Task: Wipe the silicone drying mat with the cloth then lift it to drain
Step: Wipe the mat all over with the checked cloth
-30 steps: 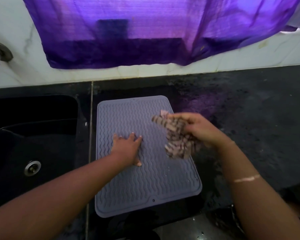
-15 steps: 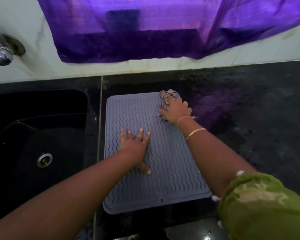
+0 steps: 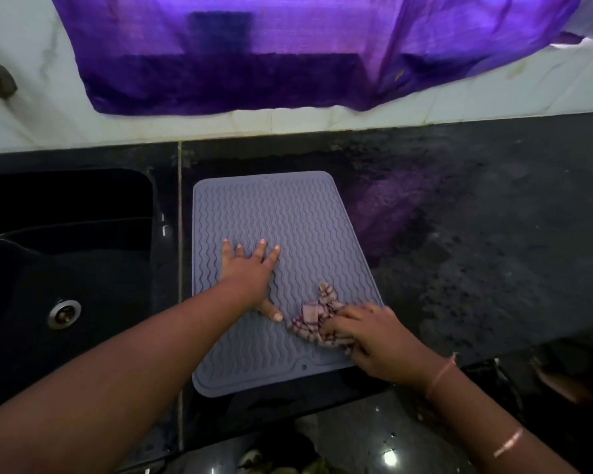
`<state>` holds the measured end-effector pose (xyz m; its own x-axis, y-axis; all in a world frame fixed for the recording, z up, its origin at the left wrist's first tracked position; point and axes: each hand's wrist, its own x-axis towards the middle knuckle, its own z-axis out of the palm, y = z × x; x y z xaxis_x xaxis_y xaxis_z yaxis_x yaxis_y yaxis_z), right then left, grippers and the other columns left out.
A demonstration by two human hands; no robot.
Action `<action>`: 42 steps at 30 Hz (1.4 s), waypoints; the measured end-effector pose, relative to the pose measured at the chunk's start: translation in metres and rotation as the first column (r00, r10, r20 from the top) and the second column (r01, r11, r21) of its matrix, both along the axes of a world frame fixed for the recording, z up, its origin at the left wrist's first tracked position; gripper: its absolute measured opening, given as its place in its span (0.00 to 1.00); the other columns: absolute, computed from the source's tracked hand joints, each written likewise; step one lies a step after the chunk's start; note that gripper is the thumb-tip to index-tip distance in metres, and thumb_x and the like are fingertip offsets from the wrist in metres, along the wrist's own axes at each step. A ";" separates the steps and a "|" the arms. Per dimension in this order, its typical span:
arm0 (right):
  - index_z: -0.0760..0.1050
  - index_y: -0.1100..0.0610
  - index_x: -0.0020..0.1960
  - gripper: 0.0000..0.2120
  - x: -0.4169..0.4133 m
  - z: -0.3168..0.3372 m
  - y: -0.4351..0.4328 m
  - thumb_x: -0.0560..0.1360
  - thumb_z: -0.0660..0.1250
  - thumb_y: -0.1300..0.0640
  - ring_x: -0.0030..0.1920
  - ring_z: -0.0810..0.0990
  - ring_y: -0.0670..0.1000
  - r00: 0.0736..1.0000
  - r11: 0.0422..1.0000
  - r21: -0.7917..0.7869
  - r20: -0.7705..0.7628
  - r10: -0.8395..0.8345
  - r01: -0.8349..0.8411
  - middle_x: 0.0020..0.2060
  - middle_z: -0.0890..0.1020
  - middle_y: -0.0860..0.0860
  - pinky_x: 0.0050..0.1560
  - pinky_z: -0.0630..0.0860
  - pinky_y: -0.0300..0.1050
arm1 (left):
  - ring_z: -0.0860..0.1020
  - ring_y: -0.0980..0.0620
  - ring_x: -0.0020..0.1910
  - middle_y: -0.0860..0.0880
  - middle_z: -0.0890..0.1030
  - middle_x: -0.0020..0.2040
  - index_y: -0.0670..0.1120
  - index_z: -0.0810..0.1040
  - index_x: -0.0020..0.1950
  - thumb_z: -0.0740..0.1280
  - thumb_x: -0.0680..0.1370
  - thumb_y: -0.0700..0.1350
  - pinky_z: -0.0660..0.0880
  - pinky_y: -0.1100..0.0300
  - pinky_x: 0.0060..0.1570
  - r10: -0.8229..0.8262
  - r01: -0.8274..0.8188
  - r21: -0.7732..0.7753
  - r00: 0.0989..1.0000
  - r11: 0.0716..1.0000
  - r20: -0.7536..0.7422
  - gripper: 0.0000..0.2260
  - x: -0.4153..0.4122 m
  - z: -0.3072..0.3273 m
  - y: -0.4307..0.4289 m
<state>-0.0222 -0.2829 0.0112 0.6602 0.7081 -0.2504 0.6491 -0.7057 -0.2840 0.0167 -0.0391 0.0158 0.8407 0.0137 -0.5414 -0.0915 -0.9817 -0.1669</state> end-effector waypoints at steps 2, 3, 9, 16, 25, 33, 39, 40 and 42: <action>0.68 0.39 0.62 0.22 -0.005 0.007 -0.010 0.71 0.62 0.57 0.62 0.68 0.47 0.993 1.000 -0.004 -0.118 0.000 -0.001 0.64 0.70 0.41 0.59 0.66 0.50 | 0.45 0.36 0.76 0.46 0.38 0.78 0.51 0.33 0.77 0.67 0.63 0.72 0.37 0.34 0.70 0.010 -0.010 -0.025 1.000 1.000 0.007 0.58 -0.003 -0.001 0.002; 0.70 0.40 0.61 0.23 -0.004 0.011 -0.015 0.70 0.64 0.59 0.62 0.68 0.46 0.977 1.000 0.015 -0.212 -0.020 0.024 0.63 0.71 0.41 0.61 0.67 0.48 | 0.44 0.36 0.76 0.46 0.38 0.78 0.51 0.33 0.77 0.66 0.64 0.72 0.36 0.34 0.69 0.013 -0.013 -0.032 1.000 0.999 0.011 0.57 -0.005 -0.002 0.002; 0.76 0.50 0.53 0.20 0.029 0.050 -0.016 0.69 0.64 0.71 0.49 0.80 0.47 0.694 0.729 0.376 -0.695 -0.187 0.572 0.48 0.81 0.47 0.47 0.76 0.35 | 0.45 0.35 0.76 0.45 0.39 0.78 0.53 0.38 0.78 0.66 0.73 0.64 0.45 0.37 0.72 0.019 -0.024 -0.135 0.999 0.991 -0.040 0.46 -0.018 0.003 -0.009; 0.73 0.55 0.64 0.20 0.098 0.040 0.024 0.74 0.64 0.48 0.60 0.77 0.57 0.677 0.629 0.278 -0.450 -0.583 0.726 0.60 0.78 0.57 0.59 0.74 0.47 | 0.31 0.34 0.73 0.44 0.28 0.75 0.54 0.32 0.76 0.68 0.67 0.69 0.42 0.29 0.68 0.169 -0.235 -0.280 0.956 0.931 -0.238 0.54 -0.036 0.001 -0.037; 0.55 0.51 0.74 0.29 0.031 -0.008 0.046 0.77 0.55 0.42 0.60 0.72 0.60 0.846 0.879 -0.132 0.370 -0.384 0.457 0.63 0.72 0.57 0.55 0.68 0.54 | 0.31 0.32 0.72 0.43 0.26 0.74 0.52 0.28 0.75 0.68 0.64 0.72 0.37 0.26 0.64 0.133 -0.169 -0.210 0.975 0.963 -0.176 0.59 -0.043 -0.007 -0.039; 0.60 0.48 0.66 0.33 0.005 0.033 0.001 0.67 0.73 0.47 0.48 0.78 0.51 0.803 0.857 -0.052 -0.324 -0.501 0.513 0.51 0.77 0.50 0.46 0.72 0.44 | 0.31 0.31 0.71 0.42 0.26 0.73 0.50 0.28 0.75 0.68 0.65 0.71 0.37 0.26 0.64 0.122 -0.156 -0.200 0.977 0.967 -0.174 0.59 -0.043 -0.010 -0.039; 0.68 0.57 0.66 0.25 0.036 0.065 -0.008 0.70 0.67 0.65 0.52 0.79 0.52 0.552 0.476 0.318 -0.660 -0.510 0.820 0.52 0.80 0.52 0.54 0.75 0.48 | 0.31 0.30 0.72 0.41 0.26 0.73 0.50 0.28 0.74 0.67 0.65 0.72 0.36 0.27 0.64 0.131 -0.159 -0.156 0.975 0.975 -0.178 0.59 -0.042 -0.009 -0.043; 0.70 0.58 0.64 0.23 0.043 0.071 -0.005 0.71 0.65 0.68 0.51 0.80 0.53 0.534 0.387 0.381 -0.707 -0.464 0.840 0.50 0.81 0.53 0.52 0.76 0.49 | 0.31 0.30 0.72 0.41 0.27 0.74 0.50 0.28 0.75 0.67 0.65 0.72 0.36 0.27 0.65 0.131 -0.159 -0.153 0.976 0.975 -0.176 0.59 -0.043 -0.008 -0.043; 0.72 0.58 0.59 0.20 0.054 0.085 0.002 0.70 0.61 0.74 0.48 0.79 0.54 0.540 0.210 0.498 -0.771 -0.339 0.842 0.46 0.80 0.54 0.47 0.77 0.48 | 0.32 0.31 0.72 0.41 0.27 0.74 0.50 0.28 0.75 0.67 0.65 0.71 0.36 0.27 0.64 0.127 -0.155 -0.155 0.977 0.976 -0.172 0.59 -0.044 -0.008 -0.042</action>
<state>0.0323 -0.2806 0.0959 0.9542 0.1546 -0.2562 -0.2415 -0.1075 -0.9644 -0.0270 -0.0816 0.0078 0.7389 0.0238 -0.6734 0.0376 -0.9993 0.0059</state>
